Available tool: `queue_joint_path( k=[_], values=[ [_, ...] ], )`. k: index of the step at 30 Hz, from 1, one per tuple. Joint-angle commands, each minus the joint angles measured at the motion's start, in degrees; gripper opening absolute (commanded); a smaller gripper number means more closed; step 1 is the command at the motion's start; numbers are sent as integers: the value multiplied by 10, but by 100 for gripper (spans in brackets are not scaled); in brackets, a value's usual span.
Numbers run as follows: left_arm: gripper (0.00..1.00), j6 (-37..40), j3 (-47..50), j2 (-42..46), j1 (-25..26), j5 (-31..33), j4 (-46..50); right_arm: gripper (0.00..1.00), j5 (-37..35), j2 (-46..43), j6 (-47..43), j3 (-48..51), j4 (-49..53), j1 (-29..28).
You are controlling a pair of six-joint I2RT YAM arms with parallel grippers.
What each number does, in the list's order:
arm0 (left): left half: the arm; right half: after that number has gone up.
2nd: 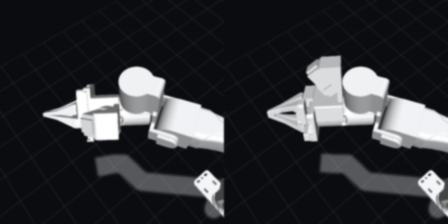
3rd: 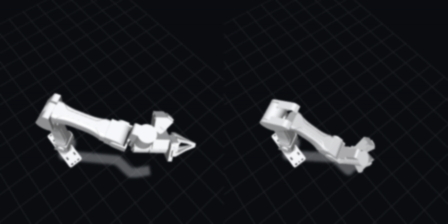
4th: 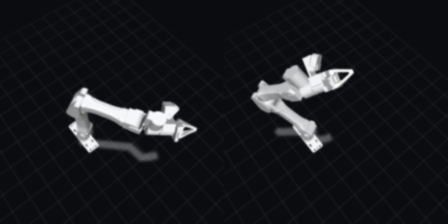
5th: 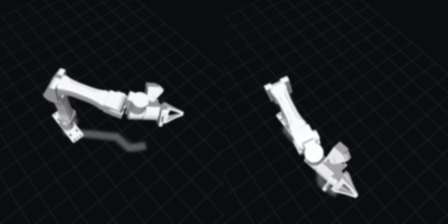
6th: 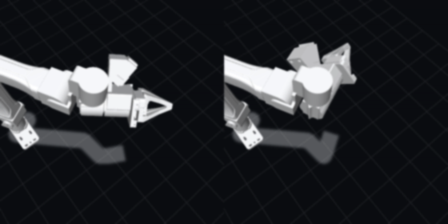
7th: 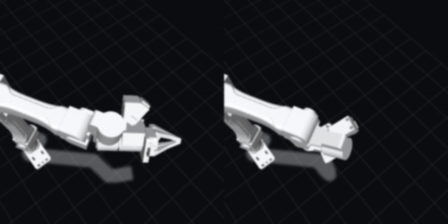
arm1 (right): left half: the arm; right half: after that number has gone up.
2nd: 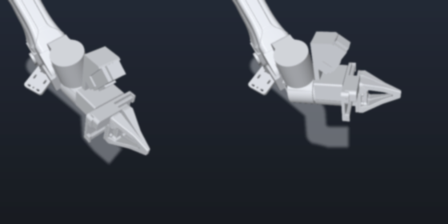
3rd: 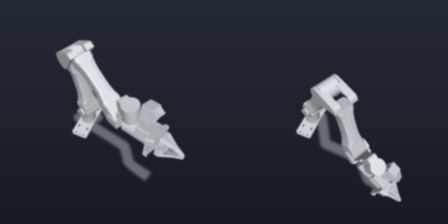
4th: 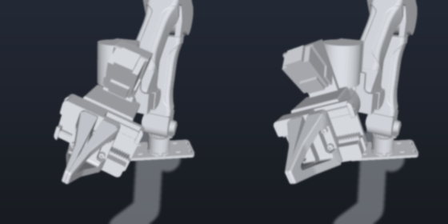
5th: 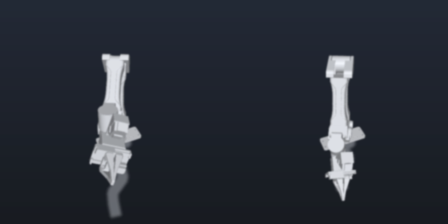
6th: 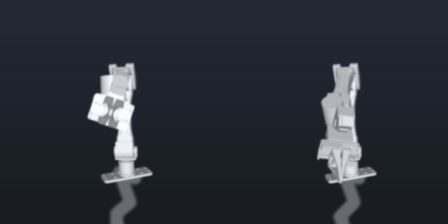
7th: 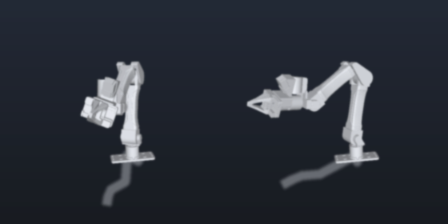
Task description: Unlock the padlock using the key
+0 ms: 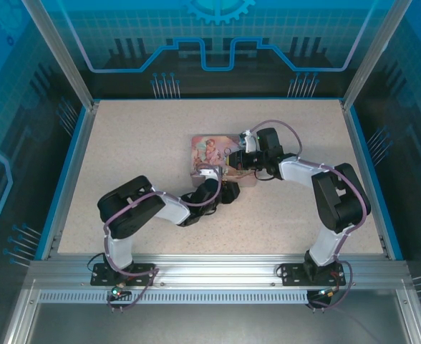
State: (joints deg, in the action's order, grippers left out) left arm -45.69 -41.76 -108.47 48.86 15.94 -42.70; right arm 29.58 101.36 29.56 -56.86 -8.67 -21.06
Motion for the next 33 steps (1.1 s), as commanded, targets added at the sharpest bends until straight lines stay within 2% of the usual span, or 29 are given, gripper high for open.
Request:
queue_joint_path(
  k=[1, 13, 21, 29, 33],
  values=[
    [50, -17, -14, 16, 0, 48, 62, 0, -3, 16, 8, 30, 71, -16],
    [30, -9, -23, 27, 1, 56, 67, 0, -2, 14, 7, 31, 66, -16],
    [27, -8, -21, 42, 1, 56, 78, 0, -3, -1, 5, 28, 68, -16],
    [25, -47, -37, 86, 1, 41, 146, 0, -24, -132, -35, 61, 89, -5],
    [21, -87, -64, 108, -2, 23, 212, 0, -25, -220, -76, 96, 154, 6]
  ],
)
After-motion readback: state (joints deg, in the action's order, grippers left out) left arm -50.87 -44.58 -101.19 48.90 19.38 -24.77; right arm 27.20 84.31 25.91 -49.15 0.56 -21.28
